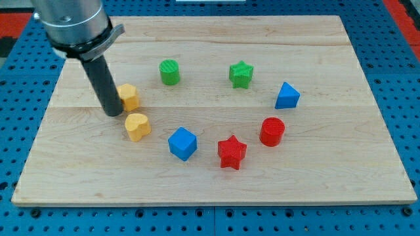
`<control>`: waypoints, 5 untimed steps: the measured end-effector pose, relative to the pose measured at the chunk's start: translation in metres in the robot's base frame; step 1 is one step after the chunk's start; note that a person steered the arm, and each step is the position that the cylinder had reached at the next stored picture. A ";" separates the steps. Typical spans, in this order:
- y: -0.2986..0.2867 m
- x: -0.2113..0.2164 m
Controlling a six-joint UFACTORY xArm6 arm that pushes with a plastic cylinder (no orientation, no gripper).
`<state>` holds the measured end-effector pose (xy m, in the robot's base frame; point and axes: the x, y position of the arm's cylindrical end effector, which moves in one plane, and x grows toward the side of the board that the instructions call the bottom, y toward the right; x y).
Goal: Keep the yellow heart underneath the yellow hexagon
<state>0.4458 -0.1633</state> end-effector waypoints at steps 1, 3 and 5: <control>-0.033 -0.007; 0.003 -0.036; -0.014 -0.020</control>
<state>0.4262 -0.1777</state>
